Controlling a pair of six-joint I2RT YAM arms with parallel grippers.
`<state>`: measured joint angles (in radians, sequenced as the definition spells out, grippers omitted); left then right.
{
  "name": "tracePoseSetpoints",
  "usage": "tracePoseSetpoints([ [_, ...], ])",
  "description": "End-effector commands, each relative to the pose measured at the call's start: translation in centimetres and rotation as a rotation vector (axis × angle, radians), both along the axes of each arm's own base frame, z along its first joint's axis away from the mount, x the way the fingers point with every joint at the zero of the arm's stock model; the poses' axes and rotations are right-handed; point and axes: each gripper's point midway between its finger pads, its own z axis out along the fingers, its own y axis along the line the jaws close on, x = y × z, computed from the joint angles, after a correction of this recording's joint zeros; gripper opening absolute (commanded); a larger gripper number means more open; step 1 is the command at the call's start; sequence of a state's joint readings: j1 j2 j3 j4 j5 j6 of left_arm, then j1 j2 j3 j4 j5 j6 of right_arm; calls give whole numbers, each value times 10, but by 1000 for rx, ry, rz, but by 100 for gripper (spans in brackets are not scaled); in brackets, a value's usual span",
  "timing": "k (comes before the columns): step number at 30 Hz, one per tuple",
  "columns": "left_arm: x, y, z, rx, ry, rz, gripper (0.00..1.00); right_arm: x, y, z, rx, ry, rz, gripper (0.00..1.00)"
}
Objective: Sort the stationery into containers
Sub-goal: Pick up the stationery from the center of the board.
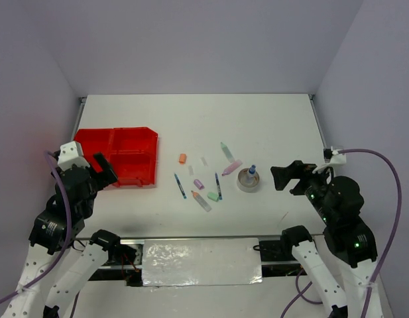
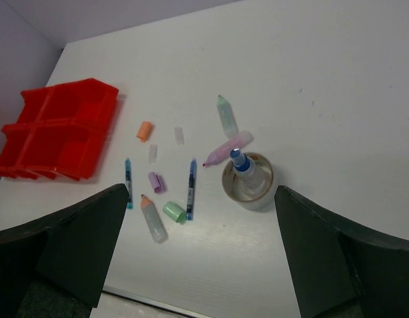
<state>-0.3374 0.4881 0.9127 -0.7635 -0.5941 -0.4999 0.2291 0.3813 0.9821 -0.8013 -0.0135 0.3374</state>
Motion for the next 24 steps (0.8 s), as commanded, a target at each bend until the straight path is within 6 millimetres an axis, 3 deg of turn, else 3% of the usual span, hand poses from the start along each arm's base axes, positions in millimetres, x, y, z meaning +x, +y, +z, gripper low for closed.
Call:
tracePoseSetpoints([
  [1,5,-5,11,-16,-58,-22,99,18,19,-21,78,49,51,100],
  [2,6,-6,11,-14,-57,-27,99,25,33,-33,96,56,112,100],
  [5,8,-8,9,-11,-48,-37,99,40,45,-61,117,97,150,99],
  [10,10,-12,7,-9,-41,-60,99,69,32,-106,14,164,22,90],
  [14,13,-14,5,-4,-26,-70,99,80,51,-120,-7,126,87,85],
  [20,17,-18,1,4,-5,-89,99,99,42,-133,-118,139,2,80],
  [24,18,-20,0,6,-2,-101,99,108,48,-144,-181,158,-7,74],
])
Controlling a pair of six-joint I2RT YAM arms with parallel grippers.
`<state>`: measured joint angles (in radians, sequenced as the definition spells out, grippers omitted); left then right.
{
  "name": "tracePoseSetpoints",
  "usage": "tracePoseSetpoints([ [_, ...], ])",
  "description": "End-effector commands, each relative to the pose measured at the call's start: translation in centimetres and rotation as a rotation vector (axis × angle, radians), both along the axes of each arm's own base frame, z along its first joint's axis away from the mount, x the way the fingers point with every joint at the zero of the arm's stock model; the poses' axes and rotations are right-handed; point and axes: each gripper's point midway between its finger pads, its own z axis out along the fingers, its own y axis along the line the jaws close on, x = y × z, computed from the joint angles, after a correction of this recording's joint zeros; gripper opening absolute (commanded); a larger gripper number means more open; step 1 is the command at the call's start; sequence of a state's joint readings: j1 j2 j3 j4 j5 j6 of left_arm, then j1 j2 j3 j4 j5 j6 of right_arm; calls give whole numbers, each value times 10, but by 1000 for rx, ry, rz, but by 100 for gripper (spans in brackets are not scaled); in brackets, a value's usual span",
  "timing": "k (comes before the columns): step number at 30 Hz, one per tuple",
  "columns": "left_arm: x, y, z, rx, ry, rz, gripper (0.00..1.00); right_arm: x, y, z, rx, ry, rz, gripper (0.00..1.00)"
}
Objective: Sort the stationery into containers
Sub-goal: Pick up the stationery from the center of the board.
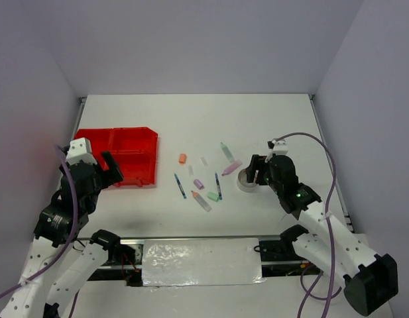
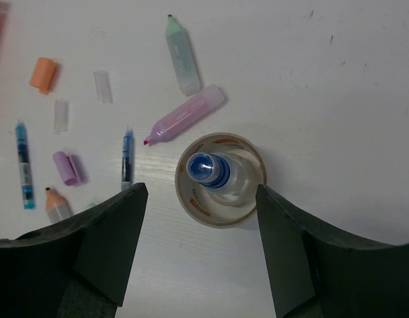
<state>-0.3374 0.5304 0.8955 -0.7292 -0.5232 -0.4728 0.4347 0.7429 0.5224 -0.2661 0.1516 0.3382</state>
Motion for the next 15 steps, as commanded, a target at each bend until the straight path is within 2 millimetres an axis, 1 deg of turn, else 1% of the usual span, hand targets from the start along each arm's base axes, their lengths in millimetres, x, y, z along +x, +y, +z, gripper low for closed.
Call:
tracePoseSetpoints([
  [1,7,-6,11,-5,-44,-27,99,22,-5,21,-55,-99,-65,74],
  [3,8,-6,9,-4,-38,-29,99,24,-1,15,-65,-83,-55,71],
  [5,8,-7,8,-3,-34,-34,99,25,7,16,-66,-88,-25,71],
  [6,9,-8,8,-2,-32,-36,99,27,9,13,-80,-79,-23,71],
  [8,9,-8,8,-2,-31,-37,99,29,11,13,-93,-80,-30,71],
  [9,9,-8,8,-2,-29,-38,99,31,12,9,-103,-73,-31,66],
  [10,9,-8,7,0,-29,-39,99,33,14,10,-99,-79,-30,64],
  [11,9,-9,8,-4,-33,-43,99,35,15,8,-99,-74,-30,59],
  [12,9,-9,8,-3,-34,-44,99,36,15,2,-108,-56,-34,59],
  [15,9,-9,8,-5,-36,-43,99,37,15,-6,-117,-42,-52,58],
])
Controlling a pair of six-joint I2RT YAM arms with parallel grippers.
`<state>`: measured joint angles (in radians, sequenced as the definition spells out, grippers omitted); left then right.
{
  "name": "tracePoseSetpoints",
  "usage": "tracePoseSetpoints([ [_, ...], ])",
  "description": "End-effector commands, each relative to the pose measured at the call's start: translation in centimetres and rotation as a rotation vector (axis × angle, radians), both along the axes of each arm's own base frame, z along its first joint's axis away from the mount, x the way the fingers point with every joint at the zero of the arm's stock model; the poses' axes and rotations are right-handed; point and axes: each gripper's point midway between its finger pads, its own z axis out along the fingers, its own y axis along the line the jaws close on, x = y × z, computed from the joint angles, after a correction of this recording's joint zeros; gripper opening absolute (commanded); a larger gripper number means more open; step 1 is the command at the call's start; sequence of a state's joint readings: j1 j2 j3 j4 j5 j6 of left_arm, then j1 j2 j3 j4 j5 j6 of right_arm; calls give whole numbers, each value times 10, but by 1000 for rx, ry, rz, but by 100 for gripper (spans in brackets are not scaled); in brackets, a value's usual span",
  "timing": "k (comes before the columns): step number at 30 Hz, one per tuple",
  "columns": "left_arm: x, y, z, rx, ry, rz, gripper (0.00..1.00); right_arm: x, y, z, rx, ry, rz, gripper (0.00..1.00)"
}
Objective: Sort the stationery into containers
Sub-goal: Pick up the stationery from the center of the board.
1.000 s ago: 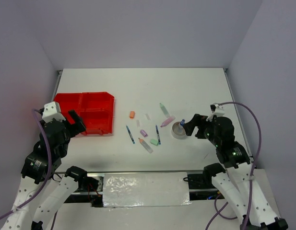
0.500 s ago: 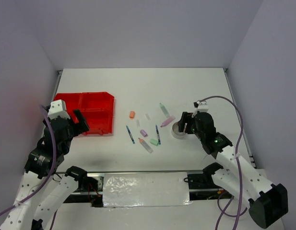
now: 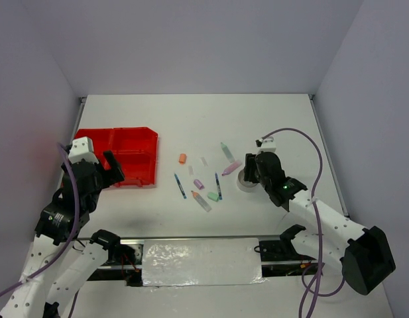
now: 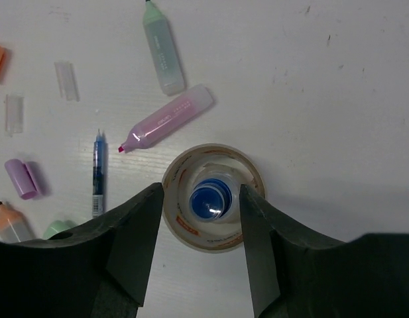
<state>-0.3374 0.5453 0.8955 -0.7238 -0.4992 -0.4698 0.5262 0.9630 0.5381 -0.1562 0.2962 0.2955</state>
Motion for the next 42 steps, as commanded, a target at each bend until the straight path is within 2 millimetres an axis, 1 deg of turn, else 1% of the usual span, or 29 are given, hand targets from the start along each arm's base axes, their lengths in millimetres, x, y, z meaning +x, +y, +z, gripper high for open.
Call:
tracePoseSetpoints([
  [1,6,-4,11,-2,-49,-23,99,16,5,23,23,-88,-36,56],
  [4,7,-7,11,-3,-50,-36,99,16,1,22,11,-88,-58,52],
  [5,8,-7,9,-1,-42,-40,99,16,2,23,8,-90,-52,47],
  [7,9,-8,9,0,-39,-45,99,15,0,24,3,-93,-62,43],
  [8,9,-9,8,1,-34,-46,99,15,0,25,5,-95,-61,39],
  [10,10,-9,7,3,-31,-48,99,13,0,26,5,-93,-63,38],
  [12,10,-10,7,3,-29,-49,99,12,-1,28,7,-92,-63,30],
  [15,10,-10,7,1,-32,-51,99,11,-2,29,4,-91,-69,22],
  [16,10,-10,7,1,-32,-51,99,10,-2,30,4,-91,-70,17],
  [17,10,-10,7,2,-32,-51,99,11,-3,32,5,-95,-74,9],
  [18,10,-10,7,1,-32,-51,99,11,-4,34,6,-97,-75,9],
  [22,10,-11,8,0,-35,-59,99,10,-2,52,21,-131,-62,8],
  [24,10,-16,10,-5,-43,-93,99,8,-3,68,36,-153,-57,7],
  [25,10,-18,13,-10,-57,-108,99,7,-3,74,45,-160,-58,4],
  [28,9,-38,18,-22,-86,-231,99,1,-1,103,87,-185,-39,3],
  [29,13,-48,26,-12,-122,-299,99,-2,-1,115,98,-186,-36,3],
  [30,11,-70,26,-36,-120,-421,99,-5,1,122,112,-186,-22,2],
  [31,17,-83,20,-36,-81,-487,99,-7,3,129,130,-186,-14,0],
  [32,22,-93,23,-38,-86,-537,99,-8,5,147,155,-204,-2,0],
  [33,25,-104,31,-55,-92,-592,99,-15,5,147,150,-174,8,0],
  [34,28,-131,27,-94,-53,-726,99,-18,11,153,174,-161,39,0],
  [35,29,-145,33,-101,-69,-804,99,-23,14,167,195,-162,62,0],
  [36,34,-160,53,-105,-142,-877,99,-26,17,175,212,-160,83,0],
  [37,32,-180,54,-127,-147,-1000,99,-32,28,191,261,-164,140,0],
  [38,35,-187,68,-136,-190,-1029,99,-36,37,197,288,-160,188,0],
  [39,40,-196,76,-145,-218,-1066,99,-47,52,206,335,-145,285,0],
  [40,38,-205,85,-140,-249,-1103,99,-51,61,215,358,-133,333,0],
  [41,35,-213,97,-124,-294,-1137,99,-55,68,221,378,-122,372,0],
  [42,35,-225,106,-108,-336,-1173,99,-60,76,227,408,-113,417,0],
])
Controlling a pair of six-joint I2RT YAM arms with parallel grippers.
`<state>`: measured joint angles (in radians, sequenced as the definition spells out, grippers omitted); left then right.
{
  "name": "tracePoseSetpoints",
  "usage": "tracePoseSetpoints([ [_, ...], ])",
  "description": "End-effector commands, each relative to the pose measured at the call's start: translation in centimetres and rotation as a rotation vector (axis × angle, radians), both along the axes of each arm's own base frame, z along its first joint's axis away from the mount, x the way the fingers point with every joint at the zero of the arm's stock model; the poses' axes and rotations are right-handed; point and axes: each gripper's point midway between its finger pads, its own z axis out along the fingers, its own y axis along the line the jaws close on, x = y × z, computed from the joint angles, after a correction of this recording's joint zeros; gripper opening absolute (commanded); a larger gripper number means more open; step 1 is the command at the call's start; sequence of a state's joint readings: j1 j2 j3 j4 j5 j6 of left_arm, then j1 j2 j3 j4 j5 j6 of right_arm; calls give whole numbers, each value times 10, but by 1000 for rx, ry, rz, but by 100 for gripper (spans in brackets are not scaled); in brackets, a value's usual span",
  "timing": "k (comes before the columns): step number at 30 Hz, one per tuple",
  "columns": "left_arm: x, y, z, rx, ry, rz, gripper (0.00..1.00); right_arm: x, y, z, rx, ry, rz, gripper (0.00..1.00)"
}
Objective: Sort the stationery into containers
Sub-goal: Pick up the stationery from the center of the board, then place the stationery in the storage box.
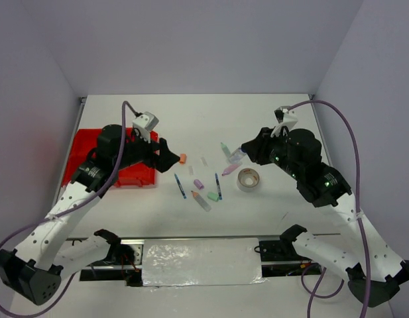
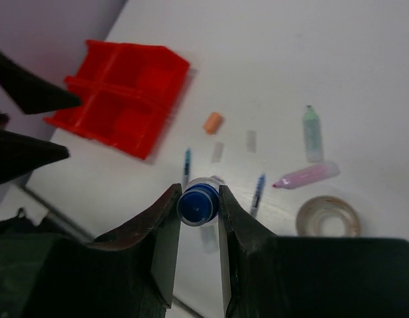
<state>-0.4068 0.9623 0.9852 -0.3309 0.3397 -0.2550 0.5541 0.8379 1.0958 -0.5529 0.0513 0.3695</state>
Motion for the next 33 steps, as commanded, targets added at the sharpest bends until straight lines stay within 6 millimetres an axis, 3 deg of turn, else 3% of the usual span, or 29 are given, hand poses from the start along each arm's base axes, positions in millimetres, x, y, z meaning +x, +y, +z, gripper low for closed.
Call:
tracePoseSetpoints([
  [1,-27,-62,90,-95,-353,-302,99,-35,45,33,122,34,292,0],
  [2,-33,-73,103,-83,-396,-332,99,-36,51,35,138,48,320,0],
  [3,-47,-99,95,-49,-408,-411,99,-38,56,38,161,63,342,0],
  [5,-50,-114,102,-15,-431,-414,99,-45,65,47,194,73,405,0],
  [6,-55,-129,92,7,-411,-447,99,-49,68,49,209,78,425,0],
  [12,-63,-152,73,71,-414,-519,99,-70,74,55,251,76,529,0],
  [18,-59,-152,66,99,-414,-488,98,-81,75,61,283,67,565,0],
  [24,-72,-164,66,78,-366,-576,81,-81,79,66,312,53,587,0],
  [26,-72,-170,64,90,-351,-595,67,-81,80,69,321,48,592,0],
  [27,-72,-170,60,107,-332,-594,51,-80,80,70,322,44,590,0],
  [29,-69,-173,59,122,-322,-587,31,-79,80,69,318,42,584,0],
  [30,-68,-173,60,126,-320,-578,2,-78,80,69,317,41,583,0],
  [31,-61,-172,59,140,-320,-540,0,-77,80,68,315,39,584,3],
  [33,-53,-171,55,155,-318,-499,0,-72,78,66,311,26,554,60],
])
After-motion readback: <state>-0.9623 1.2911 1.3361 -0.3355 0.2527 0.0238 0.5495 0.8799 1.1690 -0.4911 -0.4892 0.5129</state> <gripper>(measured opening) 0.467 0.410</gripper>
